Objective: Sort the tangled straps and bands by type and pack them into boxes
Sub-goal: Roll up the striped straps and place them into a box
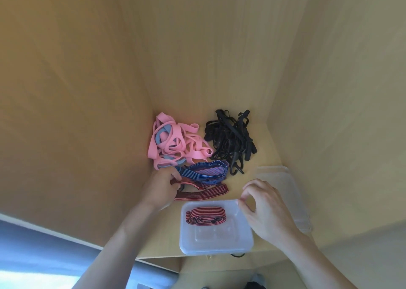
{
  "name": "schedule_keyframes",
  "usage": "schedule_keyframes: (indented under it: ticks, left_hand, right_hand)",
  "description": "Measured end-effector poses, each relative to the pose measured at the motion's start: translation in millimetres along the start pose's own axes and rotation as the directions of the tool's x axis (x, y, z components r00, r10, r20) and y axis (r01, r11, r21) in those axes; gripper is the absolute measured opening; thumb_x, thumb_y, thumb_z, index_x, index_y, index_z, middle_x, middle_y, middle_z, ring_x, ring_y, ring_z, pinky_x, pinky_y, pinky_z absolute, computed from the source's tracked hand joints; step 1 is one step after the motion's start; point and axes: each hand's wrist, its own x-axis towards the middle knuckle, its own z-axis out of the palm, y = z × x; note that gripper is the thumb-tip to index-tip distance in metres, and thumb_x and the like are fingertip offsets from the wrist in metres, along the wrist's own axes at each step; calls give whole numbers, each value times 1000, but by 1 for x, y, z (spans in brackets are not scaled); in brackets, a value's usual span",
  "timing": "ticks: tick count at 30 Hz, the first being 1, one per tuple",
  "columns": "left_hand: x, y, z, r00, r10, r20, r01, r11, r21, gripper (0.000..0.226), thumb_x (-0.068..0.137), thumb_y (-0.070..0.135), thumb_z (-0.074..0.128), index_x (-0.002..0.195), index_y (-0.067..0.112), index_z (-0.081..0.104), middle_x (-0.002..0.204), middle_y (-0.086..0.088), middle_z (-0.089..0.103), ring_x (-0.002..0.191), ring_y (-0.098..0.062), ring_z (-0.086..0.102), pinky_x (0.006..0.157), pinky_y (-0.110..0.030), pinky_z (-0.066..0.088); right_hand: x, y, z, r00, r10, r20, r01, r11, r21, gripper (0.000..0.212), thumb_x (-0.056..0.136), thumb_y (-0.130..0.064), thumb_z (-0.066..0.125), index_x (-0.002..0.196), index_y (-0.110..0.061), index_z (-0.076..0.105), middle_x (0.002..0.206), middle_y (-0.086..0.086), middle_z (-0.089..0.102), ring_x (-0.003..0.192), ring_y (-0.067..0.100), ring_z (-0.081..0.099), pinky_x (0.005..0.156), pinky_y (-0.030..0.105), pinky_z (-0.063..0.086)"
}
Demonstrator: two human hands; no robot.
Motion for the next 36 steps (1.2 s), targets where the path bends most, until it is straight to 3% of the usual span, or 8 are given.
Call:
schedule_keyframes:
  ticks: [4, 13, 18, 22, 26, 29, 32, 36]
  left_hand:
    - [0, 29, -22, 990, 111, -86, -114, 993, -38, 26, 88, 4, 67, 85, 29, 65, 97, 0, 72, 92, -26, 68, 84, -42, 56]
    - [-12, 97, -69, 955, 273, -118, -256, 957, 139, 20, 88, 12, 63, 94, 31, 67, 99, 13, 69, 94, -17, 63, 82, -36, 53]
    - [-16, 120, -85, 927, 341, -159, -324, 938, 121, 26, 90, 3, 59, 92, 27, 66, 89, 29, 58, 76, 15, 55, 61, -9, 38]
    - [-21, 138, -96, 898, 421, -126, -404, 904, 142, 27, 91, 5, 59, 94, 32, 65, 98, 17, 68, 103, -15, 60, 83, -34, 52]
    - [-25, 156, -105, 844, 524, -119, -514, 852, 101, 21, 92, 10, 64, 95, 30, 67, 93, 18, 72, 93, -5, 66, 87, -34, 53]
    - [-24, 166, -108, 812, 569, -126, -572, 820, 13, 19, 92, 12, 67, 93, 31, 69, 89, 21, 71, 87, 2, 66, 83, -24, 51]
    - [-23, 173, -110, 799, 584, -144, -601, 781, -167, 21, 93, 5, 67, 92, 26, 69, 93, 20, 71, 87, 3, 67, 80, -9, 46]
    - [-19, 172, -111, 833, 520, -189, -545, 714, -440, 13, 94, 1, 64, 98, 13, 68, 95, 5, 74, 93, -9, 70, 92, -26, 54]
  right_hand:
    - [9, -6, -5, 999, -29, -22, 29, 999, 14, 19, 90, -27, 72, 78, -21, 58, 95, -12, 59, 95, 10, 56, 93, 32, 44]
    - [34, -21, -15, 991, -102, -89, 109, 990, 84, 19, 89, -21, 72, 76, -21, 58, 91, -12, 61, 91, 12, 59, 86, 33, 47]
    - [50, -21, -17, 994, -72, -83, 88, 977, 195, 9, 91, -24, 70, 92, -28, 63, 99, -19, 60, 99, 1, 57, 86, 24, 47]
    - [68, -21, -22, 998, -16, 68, -14, 911, 413, 47, 88, -25, 74, 131, -29, 55, 129, -21, 55, 122, -4, 49, 108, 29, 42]
    - [87, -25, -37, 986, -52, 160, -33, 873, 486, 76, 84, -28, 80, 149, -33, 41, 148, -18, 45, 137, -2, 39, 116, 30, 30]
    - [97, -32, -47, 972, -106, 208, -25, 840, 542, 53, 85, -28, 77, 134, -32, 59, 135, -19, 60, 129, -3, 49, 112, 29, 34]
    - [97, -37, -52, 964, -154, 217, -44, 711, 701, 29, 86, -25, 72, 112, -14, 69, 113, 0, 74, 110, 10, 66, 99, 30, 47]
    - [92, -39, -58, 970, -158, 185, -70, 548, 833, 30, 85, -25, 66, 103, -1, 63, 111, 25, 69, 99, 29, 68, 85, 28, 52]
